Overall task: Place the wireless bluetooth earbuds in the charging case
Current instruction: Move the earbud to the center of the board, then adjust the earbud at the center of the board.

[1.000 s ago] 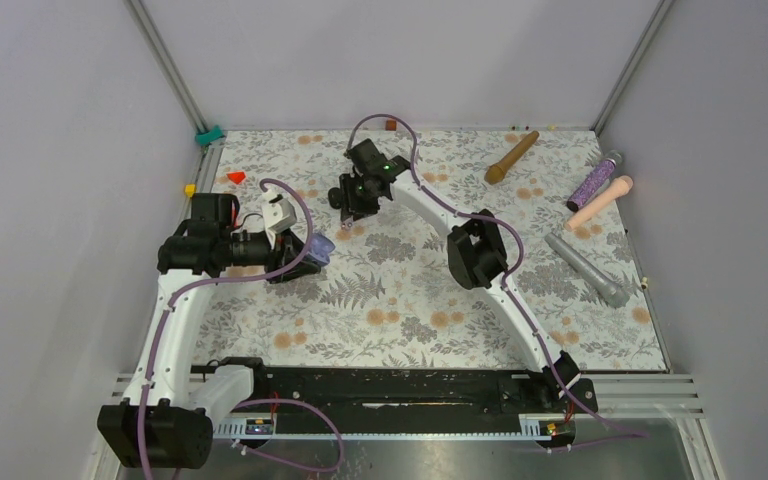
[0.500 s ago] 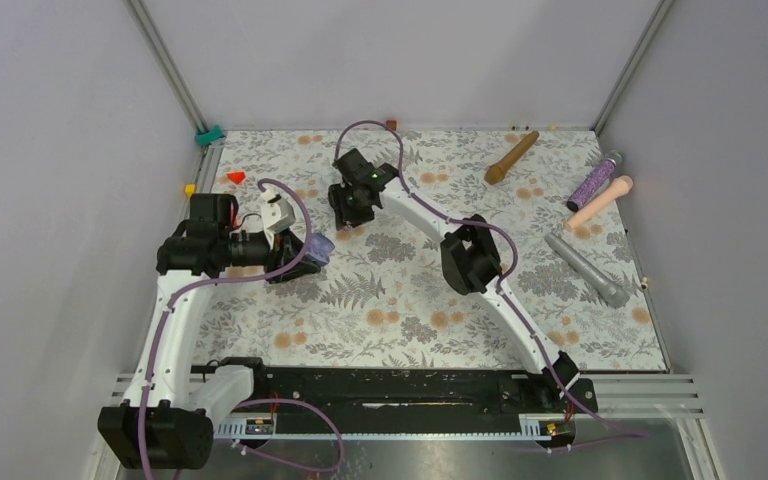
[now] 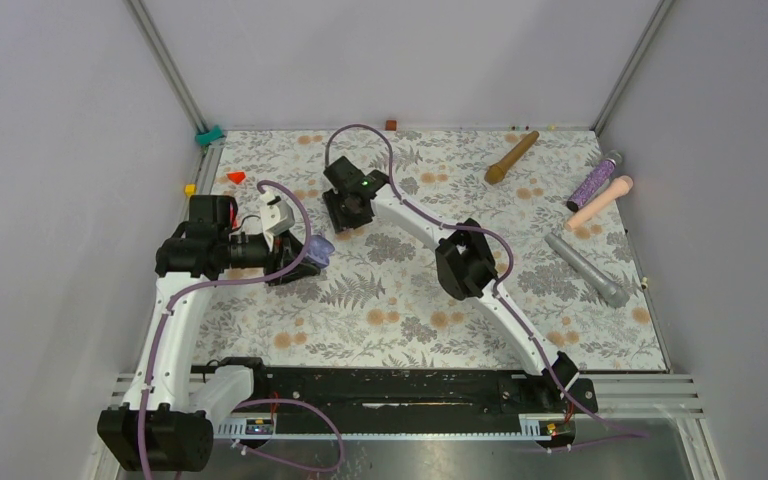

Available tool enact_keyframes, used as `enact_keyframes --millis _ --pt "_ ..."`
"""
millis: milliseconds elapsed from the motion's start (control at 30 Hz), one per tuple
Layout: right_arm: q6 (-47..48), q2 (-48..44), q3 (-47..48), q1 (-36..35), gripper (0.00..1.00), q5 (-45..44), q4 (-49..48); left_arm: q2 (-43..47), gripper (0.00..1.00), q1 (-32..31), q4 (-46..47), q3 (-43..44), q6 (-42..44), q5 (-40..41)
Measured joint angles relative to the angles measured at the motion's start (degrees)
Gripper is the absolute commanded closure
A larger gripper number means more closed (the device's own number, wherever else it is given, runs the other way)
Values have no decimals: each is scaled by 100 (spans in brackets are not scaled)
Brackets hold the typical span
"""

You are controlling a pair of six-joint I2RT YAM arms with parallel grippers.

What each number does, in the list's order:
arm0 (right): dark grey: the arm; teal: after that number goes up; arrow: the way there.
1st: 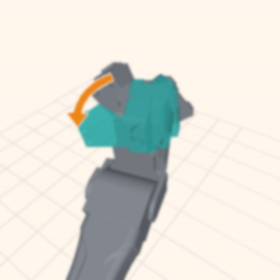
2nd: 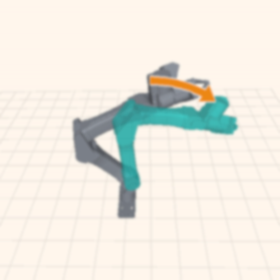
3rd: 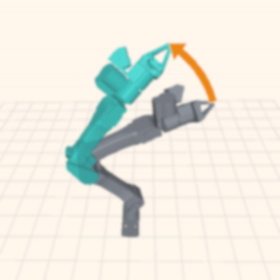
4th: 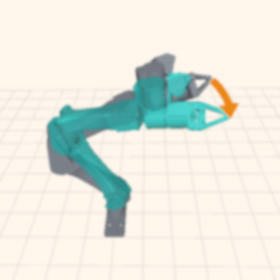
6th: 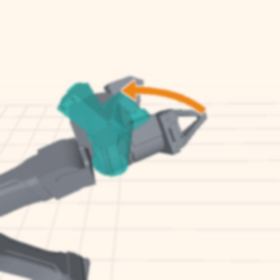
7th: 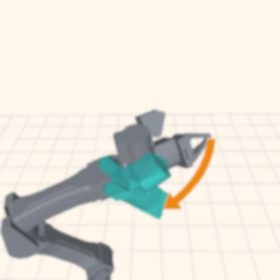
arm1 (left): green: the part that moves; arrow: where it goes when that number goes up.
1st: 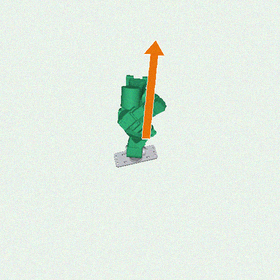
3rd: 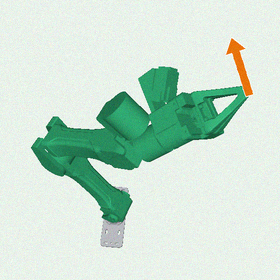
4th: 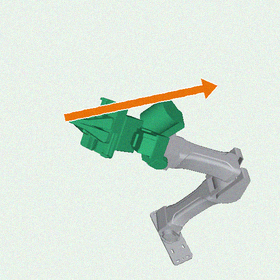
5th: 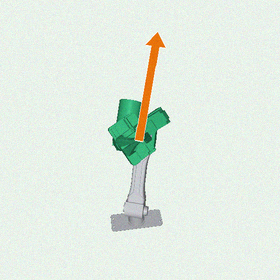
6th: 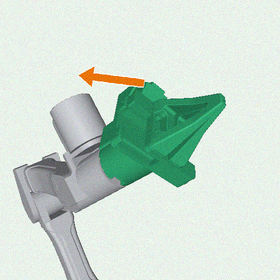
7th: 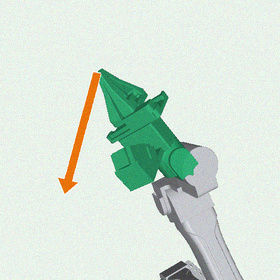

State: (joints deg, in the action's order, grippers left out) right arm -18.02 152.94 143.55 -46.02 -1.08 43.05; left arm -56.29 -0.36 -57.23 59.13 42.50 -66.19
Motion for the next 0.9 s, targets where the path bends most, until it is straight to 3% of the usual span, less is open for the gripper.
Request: enact_keyframes --millis 267,433,667,767,900 --pt "407 0 72 -24 38 -37 -50 0 100 0 -13 0 17 -4" --pt "509 0 72 -31 49 -17 -79 0 100 70 -15 0 22 -9" --pt "581 2 72 -55 57 26 -179 0 100 146 -15 0 35 -9" --pt "623 2 72 -76 66 26 -181 0 100 168 -15 0 35 -11" --pt "664 2 72 -120 66 28 -197 0 100 210 -15 0 35 -26"
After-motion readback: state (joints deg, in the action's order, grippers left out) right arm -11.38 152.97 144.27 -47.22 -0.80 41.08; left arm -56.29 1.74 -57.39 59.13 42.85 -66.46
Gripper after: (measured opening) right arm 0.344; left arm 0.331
